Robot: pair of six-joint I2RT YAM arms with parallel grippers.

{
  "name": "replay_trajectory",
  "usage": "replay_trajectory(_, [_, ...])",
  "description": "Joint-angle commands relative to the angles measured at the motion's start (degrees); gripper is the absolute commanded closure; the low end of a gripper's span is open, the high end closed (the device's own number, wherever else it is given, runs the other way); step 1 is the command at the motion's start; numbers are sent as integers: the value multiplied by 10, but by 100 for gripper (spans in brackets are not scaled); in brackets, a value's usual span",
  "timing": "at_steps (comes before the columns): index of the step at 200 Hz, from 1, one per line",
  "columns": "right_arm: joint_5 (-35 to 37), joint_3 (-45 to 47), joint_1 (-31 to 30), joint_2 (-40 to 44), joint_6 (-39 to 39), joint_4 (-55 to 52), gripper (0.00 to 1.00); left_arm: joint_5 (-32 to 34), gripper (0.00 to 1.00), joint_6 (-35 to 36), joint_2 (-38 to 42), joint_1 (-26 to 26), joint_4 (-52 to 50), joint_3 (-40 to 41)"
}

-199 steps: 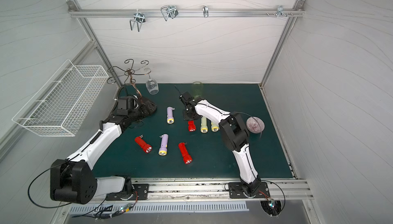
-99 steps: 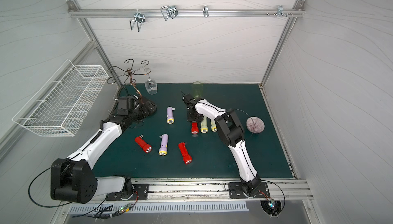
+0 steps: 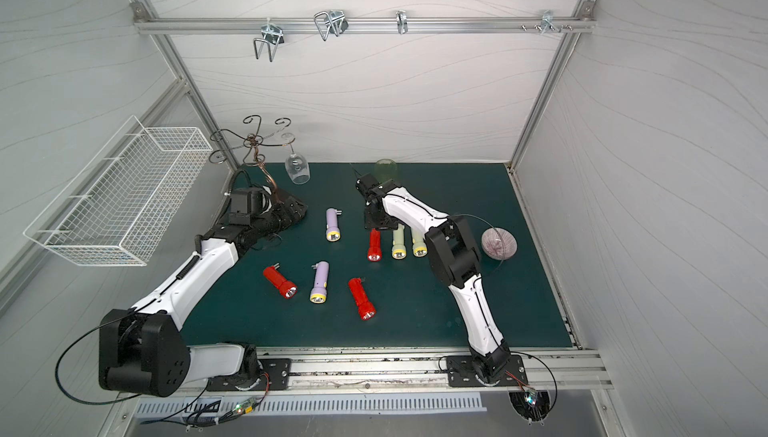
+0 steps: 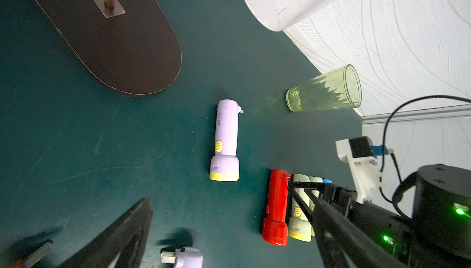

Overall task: Close the plug at the bottom of the flashlight
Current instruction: Place the flashlight at the center of the board.

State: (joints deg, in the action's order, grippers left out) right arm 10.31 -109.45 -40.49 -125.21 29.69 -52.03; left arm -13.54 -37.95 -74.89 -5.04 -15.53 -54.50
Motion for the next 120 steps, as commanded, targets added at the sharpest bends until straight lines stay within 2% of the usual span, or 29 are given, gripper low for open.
replay_trajectory(1, [16, 39, -16, 91, -29, -13, 36, -20, 1, -11, -3, -5, 34, -5])
replay_trajectory(35, [-12, 152, -58, 195, -66, 22, 36, -20, 1, 1, 0, -45, -4, -22])
replay_trajectory(65, [-38, 236, -102, 253, -77, 40, 35, -83, 1, -41, 28, -49, -6, 20])
replay_trajectory(92, [-54, 288, -153, 274, -70, 59, 35, -115, 1, -45, 71, -48, -26, 65])
replay_trajectory(120, [-51, 306, -202, 261, -61, 62, 35, -126, 1, -38, 120, -44, -46, 105])
